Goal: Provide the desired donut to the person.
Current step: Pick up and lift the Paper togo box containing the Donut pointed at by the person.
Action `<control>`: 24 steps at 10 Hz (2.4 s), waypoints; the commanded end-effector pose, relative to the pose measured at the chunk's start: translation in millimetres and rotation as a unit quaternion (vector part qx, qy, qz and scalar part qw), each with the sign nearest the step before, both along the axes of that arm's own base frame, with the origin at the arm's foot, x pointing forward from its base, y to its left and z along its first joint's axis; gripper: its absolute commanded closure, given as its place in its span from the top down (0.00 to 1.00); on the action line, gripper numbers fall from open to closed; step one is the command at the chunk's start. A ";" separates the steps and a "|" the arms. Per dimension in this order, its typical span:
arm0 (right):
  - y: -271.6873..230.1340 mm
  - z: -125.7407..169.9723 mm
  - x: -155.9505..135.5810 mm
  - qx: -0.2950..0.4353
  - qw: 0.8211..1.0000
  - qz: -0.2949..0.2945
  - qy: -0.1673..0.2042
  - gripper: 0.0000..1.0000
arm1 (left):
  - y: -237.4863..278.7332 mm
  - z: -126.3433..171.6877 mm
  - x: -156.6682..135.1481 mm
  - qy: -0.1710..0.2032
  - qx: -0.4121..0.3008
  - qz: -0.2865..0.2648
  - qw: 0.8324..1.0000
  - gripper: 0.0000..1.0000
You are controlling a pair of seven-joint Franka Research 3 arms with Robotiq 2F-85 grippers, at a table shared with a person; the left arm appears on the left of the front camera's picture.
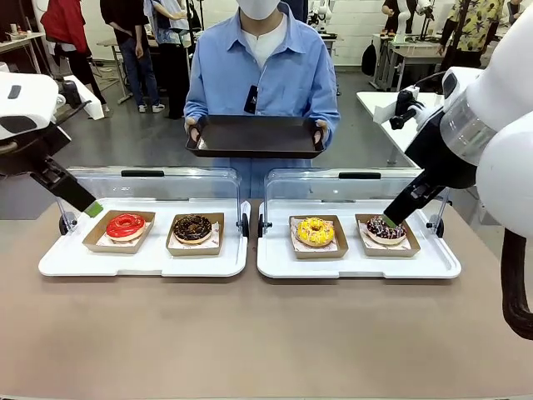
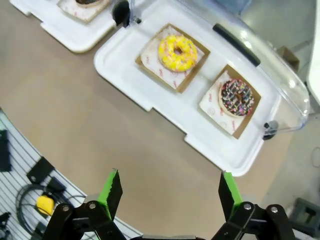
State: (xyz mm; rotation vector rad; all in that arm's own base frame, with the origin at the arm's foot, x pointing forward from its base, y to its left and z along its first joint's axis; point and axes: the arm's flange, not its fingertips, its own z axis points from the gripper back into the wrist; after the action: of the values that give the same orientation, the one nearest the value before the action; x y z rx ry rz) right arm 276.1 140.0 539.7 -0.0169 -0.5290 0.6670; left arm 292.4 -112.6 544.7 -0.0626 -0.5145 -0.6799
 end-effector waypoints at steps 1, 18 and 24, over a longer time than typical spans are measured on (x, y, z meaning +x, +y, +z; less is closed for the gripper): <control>-68.5 0.7 21.1 0.195 0.980 0.009 0.034 1.00 | 38.0 6.6 17.3 0.055 -0.198 -0.017 0.978 1.00; -281.3 -19.2 -12.1 0.297 0.931 0.206 -0.055 1.00 | 239.7 2.0 30.2 0.000 -0.322 -0.237 0.917 1.00; -307.4 12.6 -22.7 0.262 0.942 0.185 -0.097 1.00 | 235.8 10.8 27.2 -0.020 -0.251 -0.200 0.947 1.00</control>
State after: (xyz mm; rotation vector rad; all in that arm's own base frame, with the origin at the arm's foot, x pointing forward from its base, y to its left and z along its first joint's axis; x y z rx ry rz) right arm 250.8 -168.3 552.8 0.5260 -0.8850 0.8733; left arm 324.3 125.5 556.7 -0.6881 -0.7062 -0.9455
